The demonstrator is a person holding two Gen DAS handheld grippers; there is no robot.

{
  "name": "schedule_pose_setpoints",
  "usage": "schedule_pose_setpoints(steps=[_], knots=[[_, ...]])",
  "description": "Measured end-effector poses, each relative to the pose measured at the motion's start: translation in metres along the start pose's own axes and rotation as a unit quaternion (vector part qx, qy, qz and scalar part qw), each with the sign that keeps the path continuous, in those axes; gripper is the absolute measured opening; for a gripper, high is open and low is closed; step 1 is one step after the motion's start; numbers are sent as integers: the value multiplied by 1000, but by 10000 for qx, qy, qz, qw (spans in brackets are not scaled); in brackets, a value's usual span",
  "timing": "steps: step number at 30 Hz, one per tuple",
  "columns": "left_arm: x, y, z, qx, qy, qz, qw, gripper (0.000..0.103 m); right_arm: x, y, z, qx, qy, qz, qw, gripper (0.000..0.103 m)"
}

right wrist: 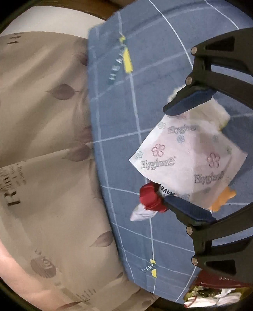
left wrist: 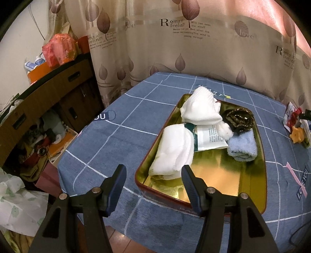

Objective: Organize soft objects
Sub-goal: 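Grasp the white Hygiene wipes packet with the right gripper, then lift the wipes packet with the right gripper while moving the left tool toward the orange toy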

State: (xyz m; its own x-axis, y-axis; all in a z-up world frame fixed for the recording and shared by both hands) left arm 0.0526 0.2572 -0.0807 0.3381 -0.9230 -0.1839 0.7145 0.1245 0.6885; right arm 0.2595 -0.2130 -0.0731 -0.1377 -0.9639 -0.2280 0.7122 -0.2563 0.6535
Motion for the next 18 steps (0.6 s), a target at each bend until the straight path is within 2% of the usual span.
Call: schedule_pose_setpoints(steps=[2, 3, 4, 5, 8, 13, 18], knots=[[-1, 0, -1, -6, 0, 14, 10000, 60, -1, -8, -4, -54, 96, 11, 9999, 80], [-1, 0, -2, -14, -2, 19, 10000, 60, -3, -11, -4, -55, 92, 92, 9999, 71], [-1, 0, -3, -22, 2, 23, 10000, 60, -7, -16, -3, -64, 95, 263, 9996, 58], [-2, 0, -3, -27, 1, 25, 10000, 60, -11, -21, -3, -93, 102, 432, 9990, 52], [-2, -1, -4, -52, 1, 16, 10000, 60, -14, -32, 6, 57, 73, 686, 9976, 48], [-2, -1, -4, -21, 19, -11, 10000, 60, -6, -49, 29, 144, 362, 619, 9973, 44], [2, 0, 0, 70, 71, -113, 9999, 60, -2, -70, 46, 23, 647, 743, 9951, 30]])
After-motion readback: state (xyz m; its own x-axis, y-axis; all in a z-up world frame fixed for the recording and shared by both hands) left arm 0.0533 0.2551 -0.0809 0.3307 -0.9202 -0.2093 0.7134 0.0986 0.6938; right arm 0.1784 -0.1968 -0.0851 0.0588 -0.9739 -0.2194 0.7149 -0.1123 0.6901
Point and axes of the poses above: each gripper's, at about its wrist camera, not at the fingertips, and z roughly against the way its jaws point, x to its right, y to its top, the point moved 4 cm from there along -z, roughly the way its jaws point, and after that the axes turned 8 degrees about y, right-handed, at the moved point
